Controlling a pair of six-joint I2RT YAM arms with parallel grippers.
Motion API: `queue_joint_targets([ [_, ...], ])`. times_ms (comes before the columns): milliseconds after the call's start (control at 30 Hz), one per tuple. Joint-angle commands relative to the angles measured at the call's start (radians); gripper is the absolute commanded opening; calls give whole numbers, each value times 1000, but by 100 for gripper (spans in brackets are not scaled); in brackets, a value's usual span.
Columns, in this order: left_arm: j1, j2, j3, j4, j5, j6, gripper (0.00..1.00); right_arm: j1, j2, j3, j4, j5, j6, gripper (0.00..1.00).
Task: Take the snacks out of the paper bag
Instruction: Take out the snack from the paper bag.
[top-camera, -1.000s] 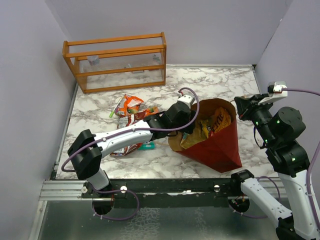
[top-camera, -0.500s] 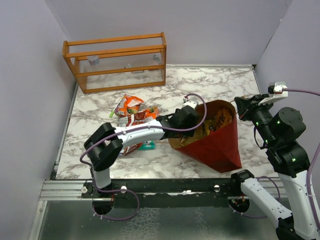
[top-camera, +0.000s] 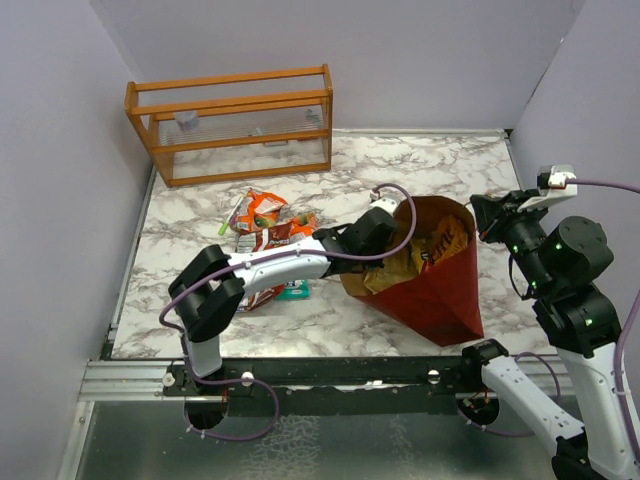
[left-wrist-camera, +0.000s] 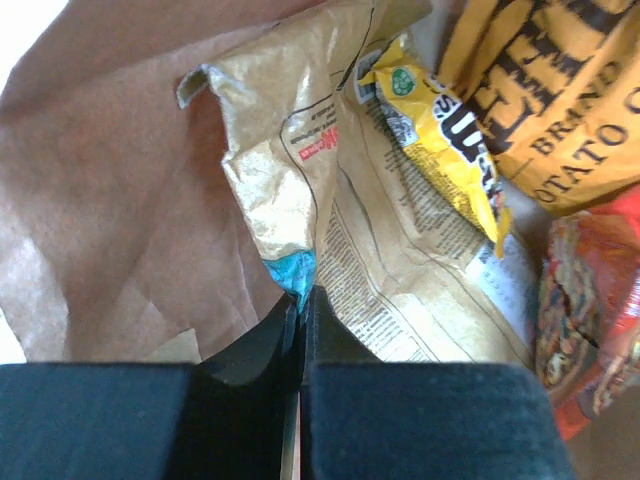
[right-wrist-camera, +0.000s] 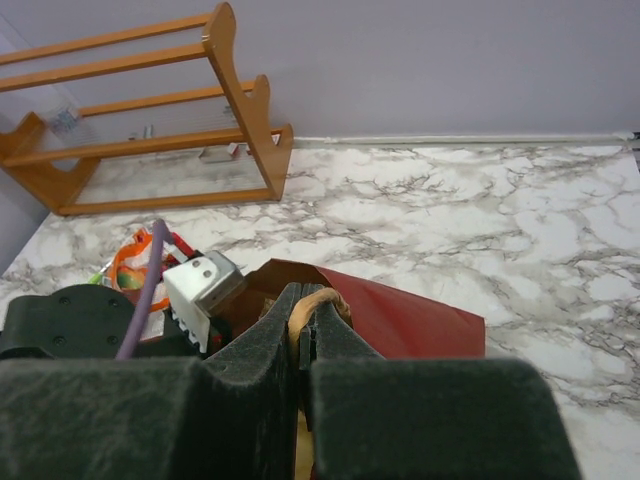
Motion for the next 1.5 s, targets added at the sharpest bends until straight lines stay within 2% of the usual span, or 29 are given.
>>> queue_joint_targets([
  [0,-3,-140,12,24,46,-7,0,1,-23,4,86,-4,3,2],
  [267,-3,-292,-50,86,133,-11,0,1,-11,11,68,5,2,2],
  [633,-3,-413,-57,93,188,43,0,1,-20,5,60,22,3,2],
  [1467,-2,-561,-71,128,210,98,0,1,-22,6,47,14,14,2],
])
